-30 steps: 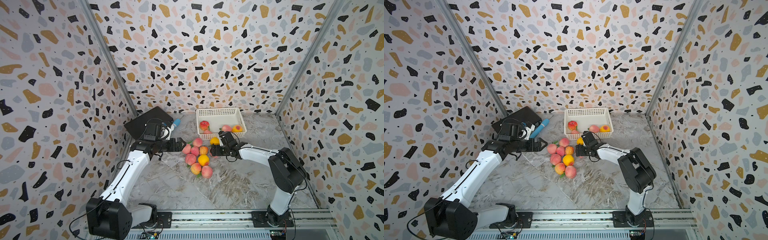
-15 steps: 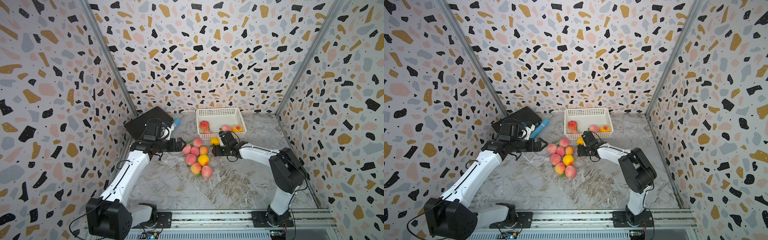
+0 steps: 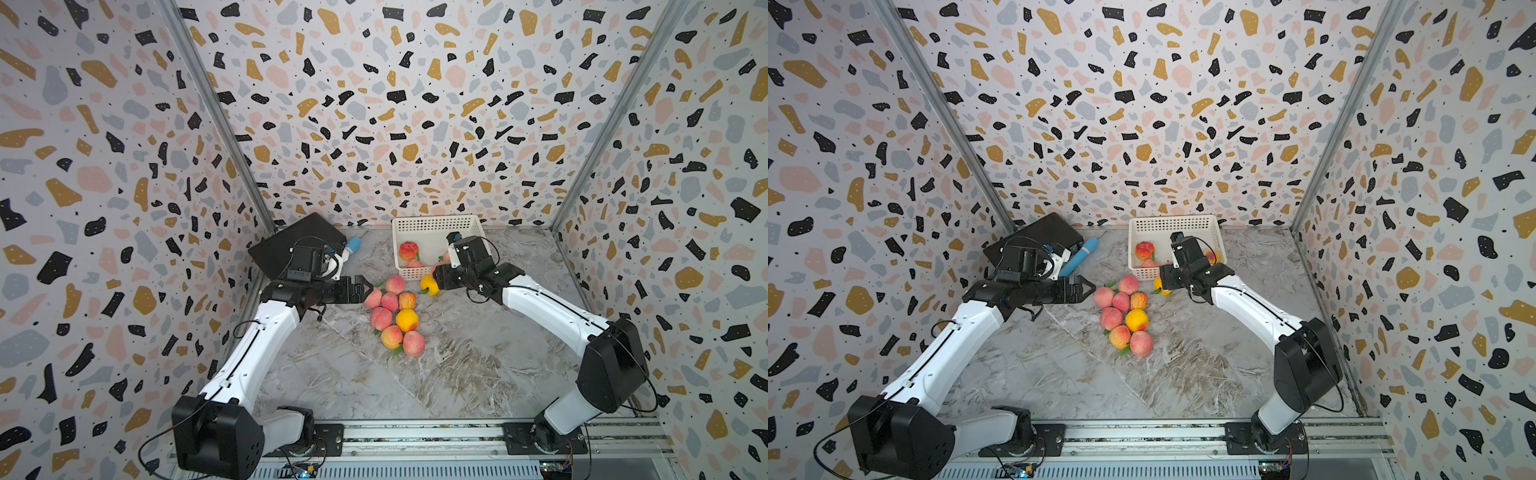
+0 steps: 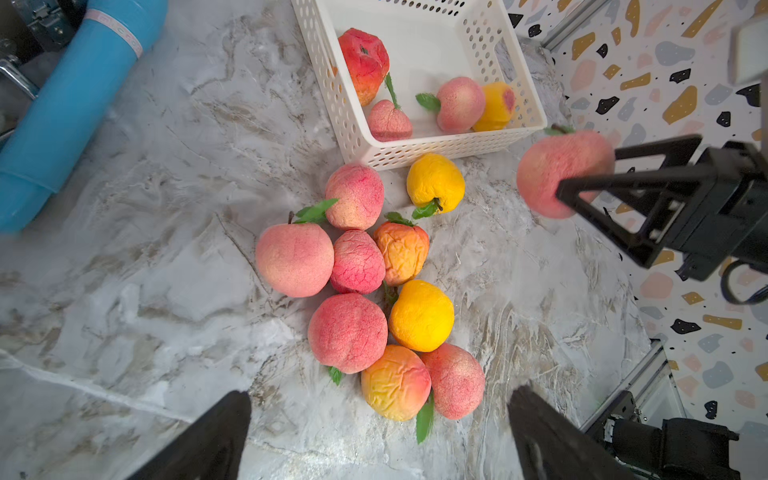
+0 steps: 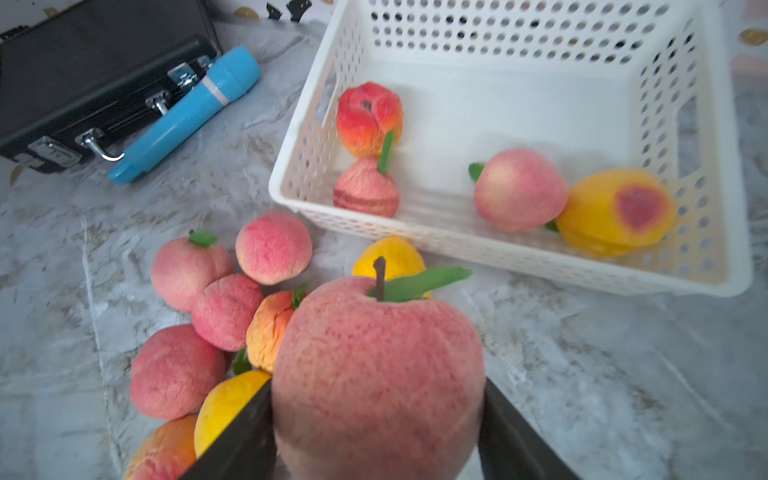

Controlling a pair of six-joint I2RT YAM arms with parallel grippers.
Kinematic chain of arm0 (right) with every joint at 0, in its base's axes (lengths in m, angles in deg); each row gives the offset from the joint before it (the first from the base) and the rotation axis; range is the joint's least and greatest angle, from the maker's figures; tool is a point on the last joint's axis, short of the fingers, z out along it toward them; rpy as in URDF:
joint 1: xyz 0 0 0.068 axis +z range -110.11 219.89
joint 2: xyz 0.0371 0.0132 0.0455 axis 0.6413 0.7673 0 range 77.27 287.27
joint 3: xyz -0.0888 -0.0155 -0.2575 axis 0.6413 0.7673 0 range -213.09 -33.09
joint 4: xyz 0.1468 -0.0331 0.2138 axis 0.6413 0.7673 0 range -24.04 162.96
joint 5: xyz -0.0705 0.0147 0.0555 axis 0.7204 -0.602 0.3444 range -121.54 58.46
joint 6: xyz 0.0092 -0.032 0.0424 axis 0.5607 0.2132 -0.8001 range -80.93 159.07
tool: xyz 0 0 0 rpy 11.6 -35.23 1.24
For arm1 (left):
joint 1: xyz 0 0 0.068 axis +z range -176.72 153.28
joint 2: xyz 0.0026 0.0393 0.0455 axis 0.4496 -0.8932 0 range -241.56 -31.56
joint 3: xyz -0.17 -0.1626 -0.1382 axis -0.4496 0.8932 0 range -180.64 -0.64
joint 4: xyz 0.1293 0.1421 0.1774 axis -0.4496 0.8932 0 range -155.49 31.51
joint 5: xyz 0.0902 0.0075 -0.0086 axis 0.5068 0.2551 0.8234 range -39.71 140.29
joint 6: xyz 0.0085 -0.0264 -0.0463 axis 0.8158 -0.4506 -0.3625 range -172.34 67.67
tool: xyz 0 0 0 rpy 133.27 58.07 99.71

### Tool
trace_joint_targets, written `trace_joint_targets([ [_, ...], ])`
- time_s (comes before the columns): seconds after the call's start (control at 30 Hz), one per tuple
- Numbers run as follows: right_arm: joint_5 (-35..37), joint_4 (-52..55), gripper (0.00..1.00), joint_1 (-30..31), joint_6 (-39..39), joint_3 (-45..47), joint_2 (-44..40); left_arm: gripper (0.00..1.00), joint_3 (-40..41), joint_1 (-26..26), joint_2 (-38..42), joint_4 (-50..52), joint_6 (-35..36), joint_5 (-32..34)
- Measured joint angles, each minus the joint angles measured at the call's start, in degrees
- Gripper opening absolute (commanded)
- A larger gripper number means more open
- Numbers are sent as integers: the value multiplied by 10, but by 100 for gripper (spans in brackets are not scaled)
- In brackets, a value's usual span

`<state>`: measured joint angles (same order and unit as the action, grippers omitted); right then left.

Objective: Put the peaches into the basket
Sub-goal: Pick up the peach from the center of the board, then place the peach in the basket.

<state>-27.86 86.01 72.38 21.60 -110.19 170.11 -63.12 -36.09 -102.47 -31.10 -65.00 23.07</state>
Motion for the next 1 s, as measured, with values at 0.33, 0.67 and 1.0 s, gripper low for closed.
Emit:
trace_joint_targets([
  [0.33,13,7,69,-88,84,-168,161,98,2,0,0,0,0,-2],
  [0.67,23,5,69,-144,117,-296,317,98,2,0,-4,0,1,-3],
  [1.0,38,0,71,-168,117,-350,406,98,2,0,-24,3,13,7],
])
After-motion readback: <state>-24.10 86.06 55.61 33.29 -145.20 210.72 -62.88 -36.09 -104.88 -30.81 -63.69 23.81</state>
